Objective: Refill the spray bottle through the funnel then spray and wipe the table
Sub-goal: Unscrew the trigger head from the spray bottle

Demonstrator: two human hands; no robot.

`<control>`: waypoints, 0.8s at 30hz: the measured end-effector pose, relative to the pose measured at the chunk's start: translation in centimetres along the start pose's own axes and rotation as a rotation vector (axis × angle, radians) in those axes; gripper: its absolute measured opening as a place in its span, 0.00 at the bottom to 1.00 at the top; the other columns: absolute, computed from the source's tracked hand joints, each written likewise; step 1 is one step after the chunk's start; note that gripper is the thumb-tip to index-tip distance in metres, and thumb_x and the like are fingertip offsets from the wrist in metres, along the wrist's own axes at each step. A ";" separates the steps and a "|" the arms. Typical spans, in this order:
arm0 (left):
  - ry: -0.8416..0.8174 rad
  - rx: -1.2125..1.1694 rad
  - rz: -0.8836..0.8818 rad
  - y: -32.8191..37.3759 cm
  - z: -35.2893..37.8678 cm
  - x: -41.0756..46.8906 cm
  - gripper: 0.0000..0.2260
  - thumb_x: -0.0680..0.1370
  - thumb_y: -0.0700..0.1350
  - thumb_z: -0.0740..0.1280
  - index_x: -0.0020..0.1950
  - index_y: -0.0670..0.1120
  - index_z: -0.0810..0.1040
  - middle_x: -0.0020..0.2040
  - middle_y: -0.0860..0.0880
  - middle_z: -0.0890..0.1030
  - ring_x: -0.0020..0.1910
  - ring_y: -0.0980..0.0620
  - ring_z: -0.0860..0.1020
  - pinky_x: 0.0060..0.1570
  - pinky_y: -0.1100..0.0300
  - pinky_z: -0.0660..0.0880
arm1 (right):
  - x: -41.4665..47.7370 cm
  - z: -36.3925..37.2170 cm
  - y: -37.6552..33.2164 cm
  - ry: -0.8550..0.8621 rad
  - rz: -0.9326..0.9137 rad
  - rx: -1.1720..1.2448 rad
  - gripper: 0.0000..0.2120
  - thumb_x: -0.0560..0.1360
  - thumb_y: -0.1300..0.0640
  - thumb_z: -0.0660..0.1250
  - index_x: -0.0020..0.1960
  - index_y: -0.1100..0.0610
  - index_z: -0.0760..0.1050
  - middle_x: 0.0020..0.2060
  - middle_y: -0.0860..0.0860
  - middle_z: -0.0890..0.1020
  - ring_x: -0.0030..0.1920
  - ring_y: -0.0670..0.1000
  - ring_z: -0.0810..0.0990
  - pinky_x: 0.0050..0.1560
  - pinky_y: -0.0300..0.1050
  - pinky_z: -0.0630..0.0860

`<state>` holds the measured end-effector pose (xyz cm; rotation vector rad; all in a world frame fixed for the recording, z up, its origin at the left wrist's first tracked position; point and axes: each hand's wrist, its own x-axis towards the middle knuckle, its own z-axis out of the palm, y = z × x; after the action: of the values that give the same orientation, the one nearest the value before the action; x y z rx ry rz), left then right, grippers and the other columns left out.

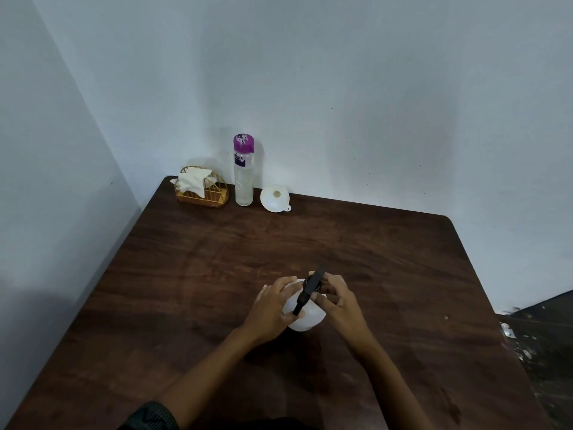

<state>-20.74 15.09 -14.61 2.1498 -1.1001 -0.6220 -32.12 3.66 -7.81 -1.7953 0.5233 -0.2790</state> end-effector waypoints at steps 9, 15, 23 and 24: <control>0.019 -0.056 -0.022 0.6 -0.4 -0.2 0.28 0.75 0.50 0.68 0.73 0.51 0.62 0.72 0.54 0.65 0.70 0.53 0.64 0.72 0.44 0.57 | 0.6 0.8 -0.1 0.146 0.014 0.018 0.13 0.71 0.62 0.72 0.48 0.49 0.71 0.47 0.48 0.79 0.46 0.40 0.78 0.46 0.35 0.75; -0.002 0.002 0.018 -0.2 0.0 0.1 0.27 0.76 0.50 0.66 0.73 0.53 0.62 0.74 0.54 0.61 0.73 0.55 0.59 0.73 0.43 0.54 | 0.5 0.0 0.3 0.034 -0.004 0.000 0.15 0.74 0.62 0.67 0.52 0.43 0.73 0.54 0.50 0.77 0.51 0.41 0.77 0.48 0.30 0.74; 0.009 -0.012 0.018 -0.3 0.1 0.1 0.27 0.75 0.50 0.68 0.73 0.52 0.63 0.73 0.54 0.62 0.72 0.54 0.61 0.72 0.42 0.57 | 0.1 0.0 0.3 -0.002 0.052 0.013 0.15 0.75 0.57 0.67 0.60 0.44 0.72 0.55 0.45 0.75 0.57 0.42 0.74 0.52 0.34 0.71; 0.015 -0.034 0.006 -0.1 0.0 0.0 0.28 0.75 0.50 0.68 0.72 0.52 0.63 0.72 0.53 0.63 0.71 0.53 0.62 0.72 0.42 0.57 | 0.1 0.1 0.2 0.014 0.058 0.018 0.17 0.74 0.58 0.68 0.59 0.45 0.71 0.55 0.45 0.76 0.56 0.43 0.75 0.52 0.35 0.72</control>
<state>-20.71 15.15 -14.65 2.1179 -1.0800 -0.6164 -32.02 3.62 -8.00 -1.7590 0.5801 -0.2551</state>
